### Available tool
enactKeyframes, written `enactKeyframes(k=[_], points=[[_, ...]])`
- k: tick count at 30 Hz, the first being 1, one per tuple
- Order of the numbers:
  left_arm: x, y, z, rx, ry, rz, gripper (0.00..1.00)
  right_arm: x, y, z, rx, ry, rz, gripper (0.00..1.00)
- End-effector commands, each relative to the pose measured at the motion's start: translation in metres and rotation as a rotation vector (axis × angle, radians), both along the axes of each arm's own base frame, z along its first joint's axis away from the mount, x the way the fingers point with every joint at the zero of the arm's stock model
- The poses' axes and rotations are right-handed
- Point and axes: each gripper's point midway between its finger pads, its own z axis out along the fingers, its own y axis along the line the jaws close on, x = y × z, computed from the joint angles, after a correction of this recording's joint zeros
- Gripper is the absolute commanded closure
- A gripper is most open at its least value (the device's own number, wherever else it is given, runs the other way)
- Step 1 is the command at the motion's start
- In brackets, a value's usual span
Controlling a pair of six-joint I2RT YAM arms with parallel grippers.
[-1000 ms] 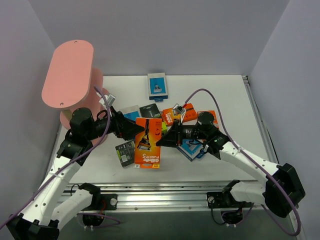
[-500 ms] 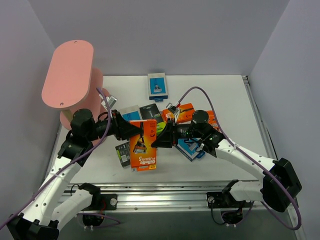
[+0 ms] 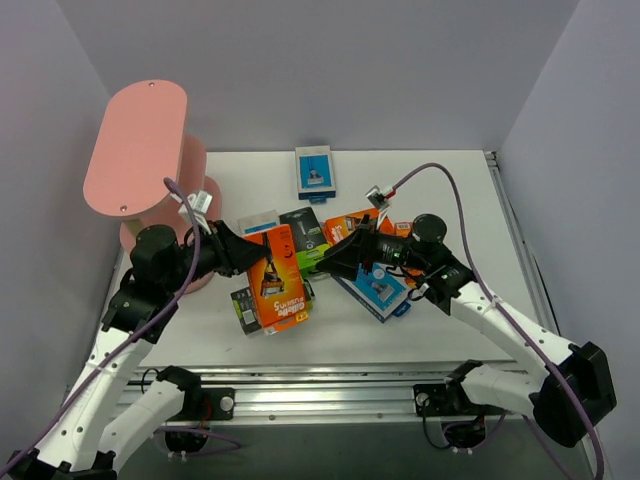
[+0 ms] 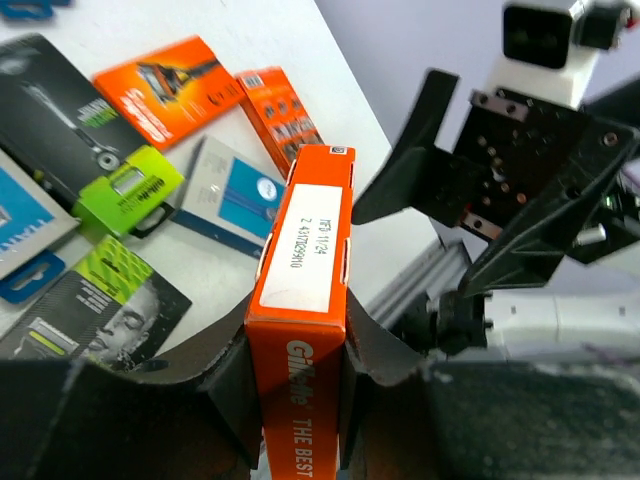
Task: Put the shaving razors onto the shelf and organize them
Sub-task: Pass the shaving razor from the right arm to the left, then pass the shaving razor from the left arm to the right
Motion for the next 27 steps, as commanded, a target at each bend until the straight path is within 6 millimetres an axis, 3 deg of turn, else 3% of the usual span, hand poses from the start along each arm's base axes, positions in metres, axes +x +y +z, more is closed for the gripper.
enactKeyframes(k=[1, 4, 6, 8, 12, 14, 22, 27], points=[[0.017, 0.024, 0.050, -0.103, -0.095, 0.212, 0.98, 0.010, -0.011, 0.020, 0.081, -0.011, -0.093, 0.22], [0.022, 0.032, 0.066, -0.200, -0.099, 0.289, 0.98, 0.023, -0.015, 0.014, 0.101, 0.050, -0.188, 0.22], [0.027, 0.045, 0.069, -0.254, -0.090, 0.385, 0.98, 0.025, -0.014, 0.023, 0.175, 0.050, -0.207, 0.22], [0.027, 0.057, 0.087, -0.320, -0.152, 0.446, 0.98, 0.026, -0.013, 0.026, 0.231, 0.091, -0.233, 0.23], [0.024, 0.071, 0.092, -0.425, -0.172, 0.517, 0.98, 0.017, 0.009, 0.034, 0.278, 0.127, -0.220, 0.24], [0.021, 0.082, 0.106, -0.494, -0.219, 0.560, 0.98, 0.016, 0.016, 0.045, 0.312, 0.132, -0.219, 0.24], [0.020, 0.093, 0.108, -0.562, -0.233, 0.613, 0.98, -0.002, 0.063, 0.059, 0.378, 0.159, -0.117, 0.28], [0.019, 0.097, 0.104, -0.556, -0.232, 0.634, 0.98, -0.001, 0.068, 0.068, 0.435, 0.172, -0.104, 0.35]])
